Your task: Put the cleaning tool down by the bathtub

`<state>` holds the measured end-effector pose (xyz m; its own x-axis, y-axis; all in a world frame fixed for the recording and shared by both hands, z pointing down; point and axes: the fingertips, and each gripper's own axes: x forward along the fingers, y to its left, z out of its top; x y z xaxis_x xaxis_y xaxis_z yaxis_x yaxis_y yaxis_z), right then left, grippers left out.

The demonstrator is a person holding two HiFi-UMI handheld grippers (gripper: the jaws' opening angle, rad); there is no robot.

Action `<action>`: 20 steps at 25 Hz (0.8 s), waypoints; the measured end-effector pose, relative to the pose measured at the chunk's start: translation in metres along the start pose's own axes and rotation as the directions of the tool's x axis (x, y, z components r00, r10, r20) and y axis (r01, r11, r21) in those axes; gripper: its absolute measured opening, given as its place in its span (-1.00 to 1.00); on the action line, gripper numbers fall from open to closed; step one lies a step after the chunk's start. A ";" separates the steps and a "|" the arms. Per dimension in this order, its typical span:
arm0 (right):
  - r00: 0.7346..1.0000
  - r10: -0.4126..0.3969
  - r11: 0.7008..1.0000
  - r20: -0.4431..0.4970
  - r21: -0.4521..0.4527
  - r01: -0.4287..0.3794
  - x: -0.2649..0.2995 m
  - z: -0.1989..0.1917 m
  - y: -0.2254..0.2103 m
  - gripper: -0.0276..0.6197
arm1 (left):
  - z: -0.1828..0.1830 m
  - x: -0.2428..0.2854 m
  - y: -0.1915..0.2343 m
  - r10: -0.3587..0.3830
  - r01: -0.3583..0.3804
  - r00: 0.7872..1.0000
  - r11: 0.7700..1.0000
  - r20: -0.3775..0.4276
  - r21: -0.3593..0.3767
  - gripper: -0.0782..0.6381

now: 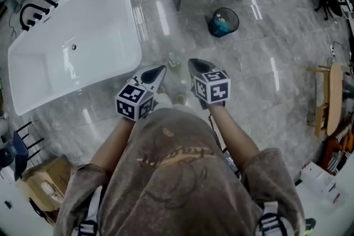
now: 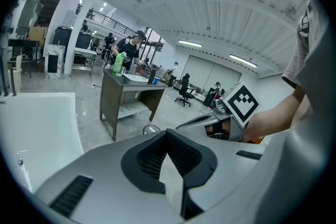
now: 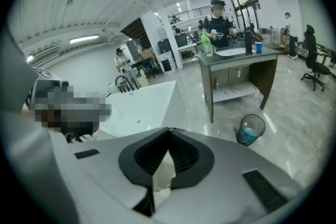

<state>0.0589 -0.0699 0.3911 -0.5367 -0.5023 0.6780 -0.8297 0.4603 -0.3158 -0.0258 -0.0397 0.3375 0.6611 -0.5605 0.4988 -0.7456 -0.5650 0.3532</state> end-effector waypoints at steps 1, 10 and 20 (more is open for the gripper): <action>1.000 0.019 1.000 0.017 -0.007 -0.019 -0.010 0.005 0.009 -0.90 | 0.006 -0.005 -0.006 -0.008 0.008 1.000 1.000 0.006 0.007 -0.78; 0.953 0.214 0.976 0.214 -0.083 -0.200 -0.090 0.048 0.069 -0.90 | 0.050 -0.036 -0.048 -0.081 0.075 0.994 0.994 0.068 0.084 -0.78; 0.835 0.336 0.933 0.436 -0.275 -0.232 -0.146 0.094 0.105 -0.90 | 0.081 -0.073 -0.046 -0.071 0.040 0.977 0.987 0.199 0.157 -0.78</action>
<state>0.0357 -0.0172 0.1962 -0.7936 -0.5841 0.1705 -0.6077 0.7471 -0.2693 -0.0326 -0.0218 0.2205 0.7159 -0.6281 0.3049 -0.6962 -0.6751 0.2440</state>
